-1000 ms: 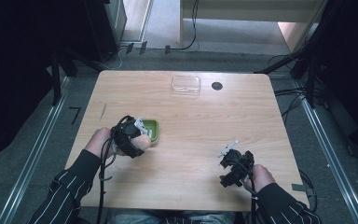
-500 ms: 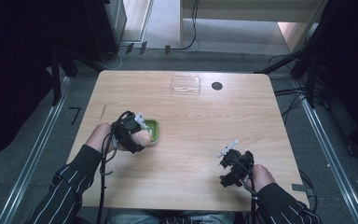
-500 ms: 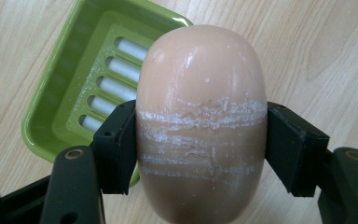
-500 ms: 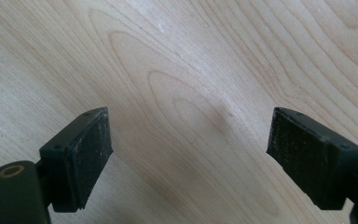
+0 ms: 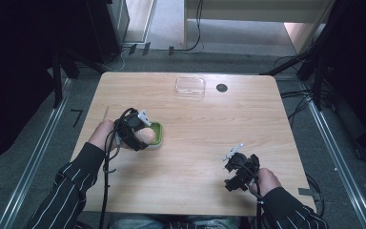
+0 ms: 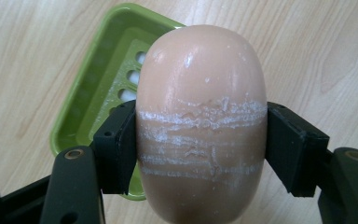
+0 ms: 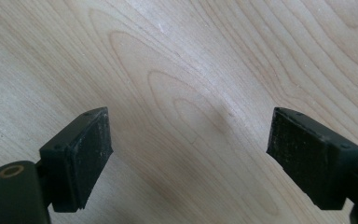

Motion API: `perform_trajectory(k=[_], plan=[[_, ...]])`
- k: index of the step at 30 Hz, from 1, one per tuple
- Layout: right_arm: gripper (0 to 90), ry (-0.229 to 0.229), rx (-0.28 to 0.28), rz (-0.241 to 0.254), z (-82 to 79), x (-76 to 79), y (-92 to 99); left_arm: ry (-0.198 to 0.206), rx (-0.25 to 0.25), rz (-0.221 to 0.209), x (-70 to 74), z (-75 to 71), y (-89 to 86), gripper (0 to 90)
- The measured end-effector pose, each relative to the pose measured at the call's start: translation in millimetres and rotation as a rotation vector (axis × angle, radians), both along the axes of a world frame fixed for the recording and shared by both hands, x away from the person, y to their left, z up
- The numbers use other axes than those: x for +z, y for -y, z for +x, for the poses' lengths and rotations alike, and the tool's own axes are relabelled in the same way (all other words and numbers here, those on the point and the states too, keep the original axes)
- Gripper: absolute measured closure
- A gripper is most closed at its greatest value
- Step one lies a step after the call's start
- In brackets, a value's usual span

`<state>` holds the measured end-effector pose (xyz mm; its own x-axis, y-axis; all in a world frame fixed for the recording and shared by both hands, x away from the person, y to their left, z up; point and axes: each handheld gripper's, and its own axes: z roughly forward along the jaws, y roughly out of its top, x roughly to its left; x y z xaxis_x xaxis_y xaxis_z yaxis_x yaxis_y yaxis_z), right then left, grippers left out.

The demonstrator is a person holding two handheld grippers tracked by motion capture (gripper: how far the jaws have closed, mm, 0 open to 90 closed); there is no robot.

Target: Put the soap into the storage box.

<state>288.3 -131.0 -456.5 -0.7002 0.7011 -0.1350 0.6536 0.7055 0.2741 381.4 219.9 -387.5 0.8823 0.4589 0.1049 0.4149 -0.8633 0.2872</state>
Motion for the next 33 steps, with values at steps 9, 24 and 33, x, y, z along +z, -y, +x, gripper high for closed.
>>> perform_trajectory(k=[9,24,33], plan=[[14.3,-0.001,-0.001,0.000,0.1,0.1,-0.1,0.003,0.005,-0.006,0.1,10.1,-0.9,33.4],[14.3,-0.002,-0.001,-0.001,-0.1,0.0,-0.3,0.018,-0.004,0.001,-3.4,19.8,-3.1,33.4],[14.3,-0.003,-0.002,-0.001,-0.4,0.0,-0.5,0.028,0.016,-0.011,-9.1,26.9,-8.6,33.4]])
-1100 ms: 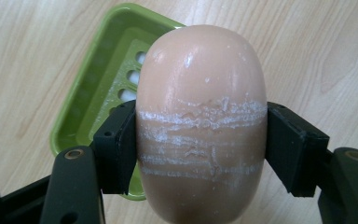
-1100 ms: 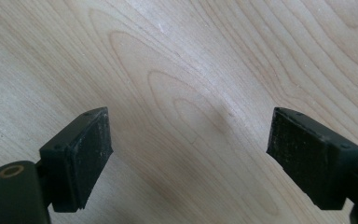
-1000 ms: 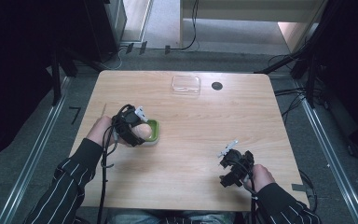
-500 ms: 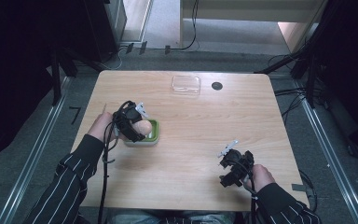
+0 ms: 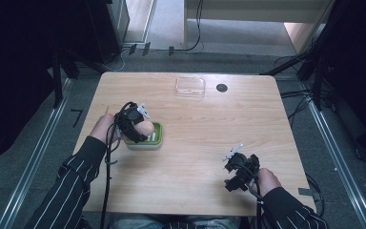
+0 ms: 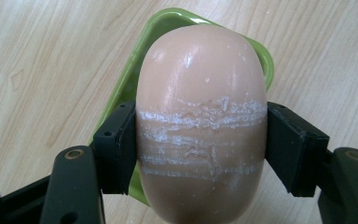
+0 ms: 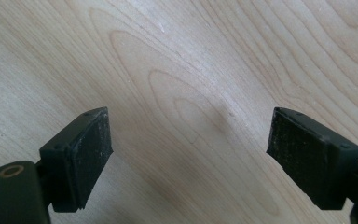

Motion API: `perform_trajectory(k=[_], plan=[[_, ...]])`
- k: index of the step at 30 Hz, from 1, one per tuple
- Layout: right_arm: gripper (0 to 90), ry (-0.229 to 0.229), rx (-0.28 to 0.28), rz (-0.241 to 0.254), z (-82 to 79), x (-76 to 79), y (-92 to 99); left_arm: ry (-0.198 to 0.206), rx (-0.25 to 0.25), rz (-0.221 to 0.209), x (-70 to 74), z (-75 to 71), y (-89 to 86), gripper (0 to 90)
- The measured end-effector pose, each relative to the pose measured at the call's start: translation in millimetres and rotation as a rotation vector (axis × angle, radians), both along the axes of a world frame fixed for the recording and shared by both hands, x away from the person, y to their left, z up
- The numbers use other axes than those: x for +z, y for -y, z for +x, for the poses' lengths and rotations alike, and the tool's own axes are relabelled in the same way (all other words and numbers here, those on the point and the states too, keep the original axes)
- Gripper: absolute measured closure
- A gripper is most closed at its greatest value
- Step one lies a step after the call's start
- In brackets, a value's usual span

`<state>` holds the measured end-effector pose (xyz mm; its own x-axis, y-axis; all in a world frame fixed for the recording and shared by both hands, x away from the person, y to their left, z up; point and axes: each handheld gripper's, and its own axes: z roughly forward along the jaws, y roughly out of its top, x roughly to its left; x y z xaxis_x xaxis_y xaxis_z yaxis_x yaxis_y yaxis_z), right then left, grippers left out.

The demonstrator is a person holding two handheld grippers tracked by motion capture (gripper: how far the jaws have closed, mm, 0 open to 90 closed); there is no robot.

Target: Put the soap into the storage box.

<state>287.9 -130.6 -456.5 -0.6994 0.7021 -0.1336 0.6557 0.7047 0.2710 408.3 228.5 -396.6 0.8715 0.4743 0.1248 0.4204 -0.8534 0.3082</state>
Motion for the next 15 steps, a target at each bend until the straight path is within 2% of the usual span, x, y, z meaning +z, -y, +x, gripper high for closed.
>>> perform_trajectory(k=[15], plan=[[14.3,0.000,0.002,-0.002,0.8,-0.2,-0.7,-0.001,-0.007,0.013,-14.7,9.8,3.5,33.4]])
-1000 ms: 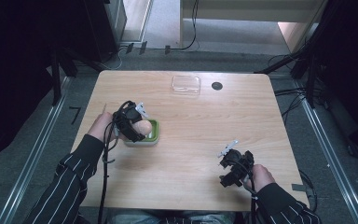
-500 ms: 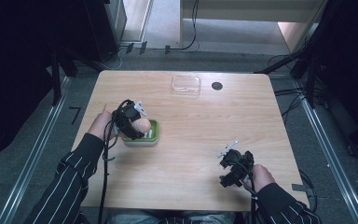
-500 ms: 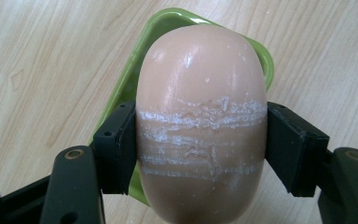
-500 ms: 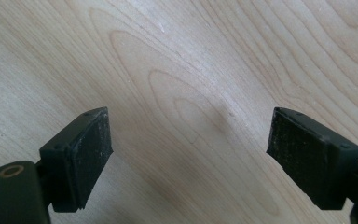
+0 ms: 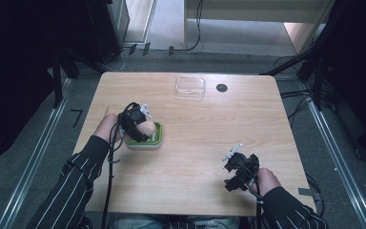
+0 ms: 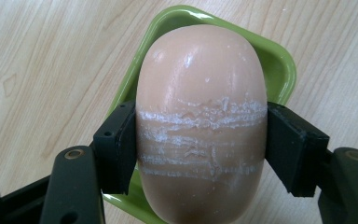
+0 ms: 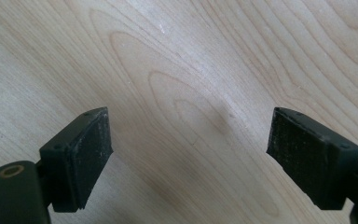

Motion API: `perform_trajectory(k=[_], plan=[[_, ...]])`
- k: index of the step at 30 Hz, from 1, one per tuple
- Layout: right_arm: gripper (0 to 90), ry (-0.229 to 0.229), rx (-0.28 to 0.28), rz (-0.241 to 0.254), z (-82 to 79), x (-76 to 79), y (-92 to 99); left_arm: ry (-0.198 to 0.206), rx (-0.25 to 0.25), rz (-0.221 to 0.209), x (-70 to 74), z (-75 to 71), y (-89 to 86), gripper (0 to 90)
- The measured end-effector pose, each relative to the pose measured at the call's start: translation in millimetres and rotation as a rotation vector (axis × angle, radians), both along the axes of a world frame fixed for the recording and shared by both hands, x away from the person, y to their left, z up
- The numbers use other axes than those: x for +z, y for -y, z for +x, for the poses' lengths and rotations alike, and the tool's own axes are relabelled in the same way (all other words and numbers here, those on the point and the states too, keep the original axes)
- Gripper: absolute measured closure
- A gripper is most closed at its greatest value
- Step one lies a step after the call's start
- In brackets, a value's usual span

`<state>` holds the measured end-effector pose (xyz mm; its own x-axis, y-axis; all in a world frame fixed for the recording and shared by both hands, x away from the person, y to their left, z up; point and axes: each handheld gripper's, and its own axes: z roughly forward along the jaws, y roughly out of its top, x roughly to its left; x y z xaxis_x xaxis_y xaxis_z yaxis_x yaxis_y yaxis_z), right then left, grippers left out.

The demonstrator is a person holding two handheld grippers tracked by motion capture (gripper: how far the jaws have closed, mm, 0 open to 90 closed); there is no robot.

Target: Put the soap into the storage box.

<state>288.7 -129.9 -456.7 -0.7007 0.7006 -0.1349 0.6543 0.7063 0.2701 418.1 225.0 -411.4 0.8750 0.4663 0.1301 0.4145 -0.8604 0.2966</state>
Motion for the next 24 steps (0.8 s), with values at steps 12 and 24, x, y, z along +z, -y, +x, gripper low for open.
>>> perform_trajectory(k=[12,24], plan=[[14.3,0.000,0.002,0.001,-0.1,-0.2,0.0,-0.005,0.022,-0.006,-7.8,5.9,-1.5,33.3],[14.3,-0.002,0.001,0.002,-0.7,0.0,0.6,-0.002,0.041,0.008,-15.8,8.3,-2.1,33.3]])
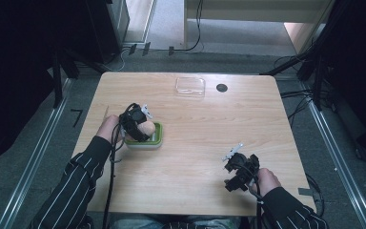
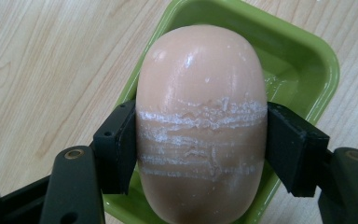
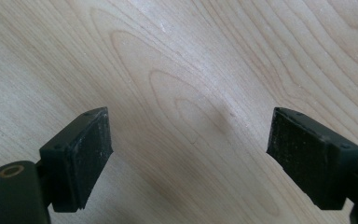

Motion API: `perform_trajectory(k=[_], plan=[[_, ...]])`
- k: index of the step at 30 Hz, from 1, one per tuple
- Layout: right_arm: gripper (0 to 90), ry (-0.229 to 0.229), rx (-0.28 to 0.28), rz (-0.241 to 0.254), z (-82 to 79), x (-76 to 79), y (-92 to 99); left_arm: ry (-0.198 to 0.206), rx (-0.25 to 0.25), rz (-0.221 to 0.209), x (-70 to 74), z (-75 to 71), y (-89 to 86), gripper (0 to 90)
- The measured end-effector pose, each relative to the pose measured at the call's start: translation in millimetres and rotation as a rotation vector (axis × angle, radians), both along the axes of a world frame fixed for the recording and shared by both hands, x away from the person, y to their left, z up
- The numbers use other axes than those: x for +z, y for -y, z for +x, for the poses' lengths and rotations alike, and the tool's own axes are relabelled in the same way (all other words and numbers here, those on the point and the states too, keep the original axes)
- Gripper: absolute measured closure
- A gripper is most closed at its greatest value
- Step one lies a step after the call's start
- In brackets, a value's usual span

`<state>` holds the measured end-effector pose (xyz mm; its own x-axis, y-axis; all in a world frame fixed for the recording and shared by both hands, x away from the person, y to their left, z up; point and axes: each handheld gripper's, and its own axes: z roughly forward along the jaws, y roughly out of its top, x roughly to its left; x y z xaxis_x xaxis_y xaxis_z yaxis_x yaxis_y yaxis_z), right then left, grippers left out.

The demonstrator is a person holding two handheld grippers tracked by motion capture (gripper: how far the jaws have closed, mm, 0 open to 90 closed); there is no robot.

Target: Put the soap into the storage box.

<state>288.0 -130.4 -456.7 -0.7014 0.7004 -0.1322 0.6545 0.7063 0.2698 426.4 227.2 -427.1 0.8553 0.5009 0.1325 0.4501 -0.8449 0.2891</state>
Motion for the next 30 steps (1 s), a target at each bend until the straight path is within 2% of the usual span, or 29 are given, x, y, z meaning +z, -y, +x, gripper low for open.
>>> perform_trajectory(k=[11,25,30], plan=[[14.3,0.006,0.010,-0.001,0.2,0.0,-0.5,-0.005,0.031,0.000,-6.3,1.1,-0.1,33.2],[14.3,0.004,0.006,-0.002,-0.3,0.3,-0.3,-0.020,0.043,0.012,-10.9,2.2,0.2,33.0],[14.3,0.004,0.006,-0.002,-0.2,0.3,-0.2,-0.020,0.052,0.001,-10.5,2.2,-0.3,32.4]])
